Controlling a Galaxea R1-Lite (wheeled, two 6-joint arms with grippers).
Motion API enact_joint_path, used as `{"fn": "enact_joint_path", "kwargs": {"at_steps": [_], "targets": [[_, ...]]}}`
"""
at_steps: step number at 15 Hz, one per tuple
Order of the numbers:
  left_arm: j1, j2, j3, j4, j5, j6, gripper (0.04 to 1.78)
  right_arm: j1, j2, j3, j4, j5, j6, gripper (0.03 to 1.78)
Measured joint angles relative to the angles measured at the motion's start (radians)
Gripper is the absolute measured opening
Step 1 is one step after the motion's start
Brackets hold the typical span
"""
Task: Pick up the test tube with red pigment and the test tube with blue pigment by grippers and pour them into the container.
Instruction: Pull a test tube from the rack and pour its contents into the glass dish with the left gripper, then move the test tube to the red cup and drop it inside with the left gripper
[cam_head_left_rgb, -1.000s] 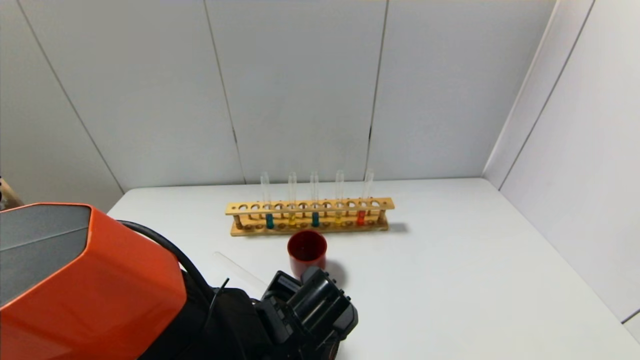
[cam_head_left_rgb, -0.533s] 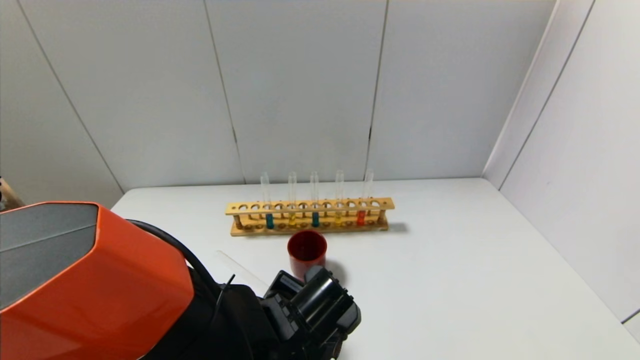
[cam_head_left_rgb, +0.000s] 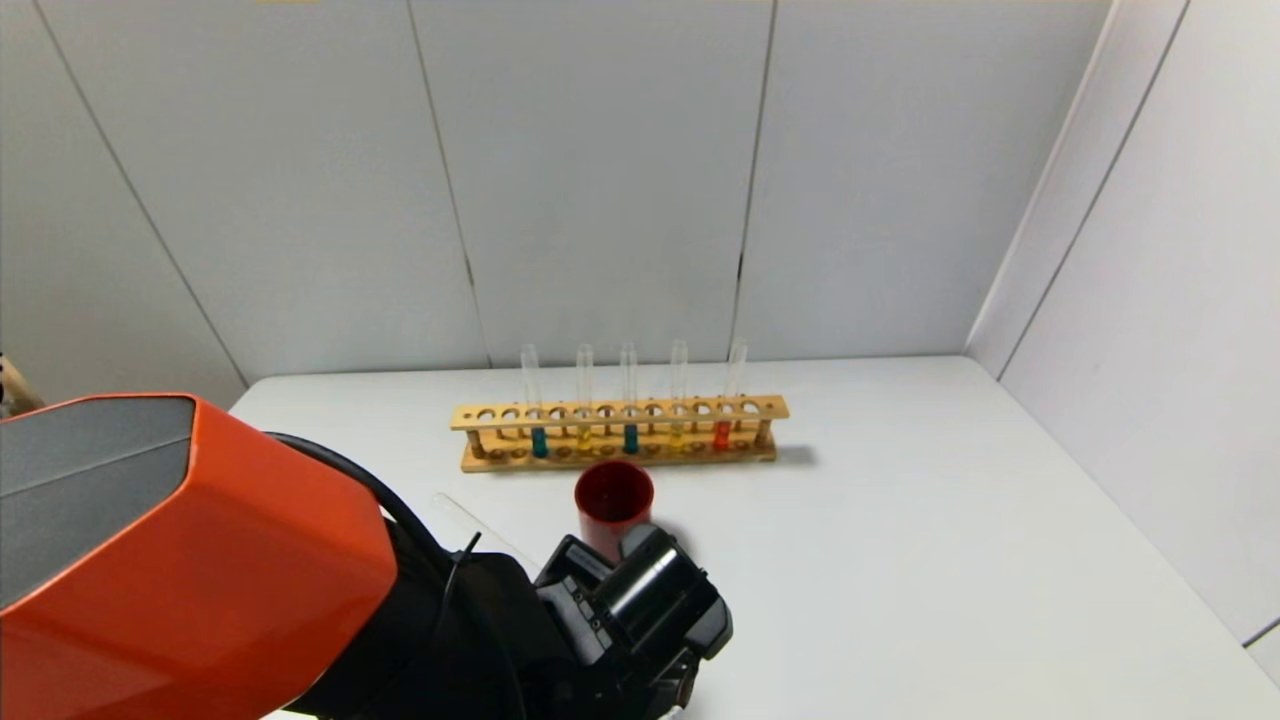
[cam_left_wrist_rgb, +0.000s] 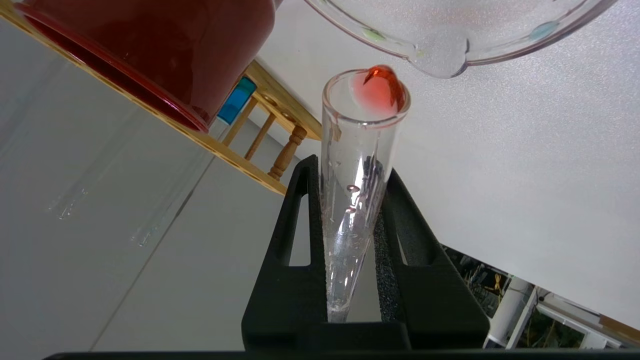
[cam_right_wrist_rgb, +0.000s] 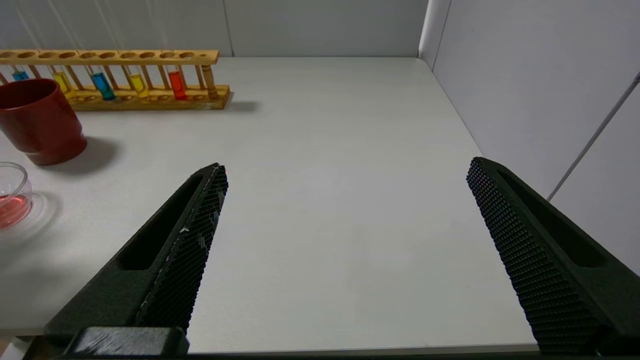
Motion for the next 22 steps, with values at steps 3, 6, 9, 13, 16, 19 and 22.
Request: {"fn": "enact_joint_path", "kwargs": {"at_steps": [3, 6, 9, 13, 16, 19, 22], "targets": [[0.000, 0.004, -0.015, 0.024, 0.000, 0.000, 0.32, 0.000, 0.000, 0.000, 0.000, 0.000, 0.000, 1.75], [0.000, 0.006, -0.021, 0.026, 0.003, 0.000, 0.32, 0.000, 0.000, 0.000, 0.000, 0.000, 0.000, 1.75], [0.000, 0.000, -0.022, 0.034, 0.023, 0.011, 0.32, 0.000, 0.000, 0.000, 0.000, 0.000, 0.000, 1.75], [-0.001, -0.008, -0.020, 0.036, 0.025, 0.012, 0.32, 0.000, 0.000, 0.000, 0.000, 0.000, 0.000, 1.75], [-0.002, -0.031, -0.013, 0.034, 0.025, 0.009, 0.32, 0.000, 0.000, 0.000, 0.000, 0.000, 0.000, 1.75], [-0.002, -0.092, 0.006, 0.029, 0.000, -0.013, 0.32, 0.000, 0.000, 0.000, 0.000, 0.000, 0.000, 1.75], [0.000, -0.200, 0.037, 0.013, -0.097, -0.081, 0.32, 0.000, 0.000, 0.000, 0.000, 0.000, 0.000, 1.75]]}}
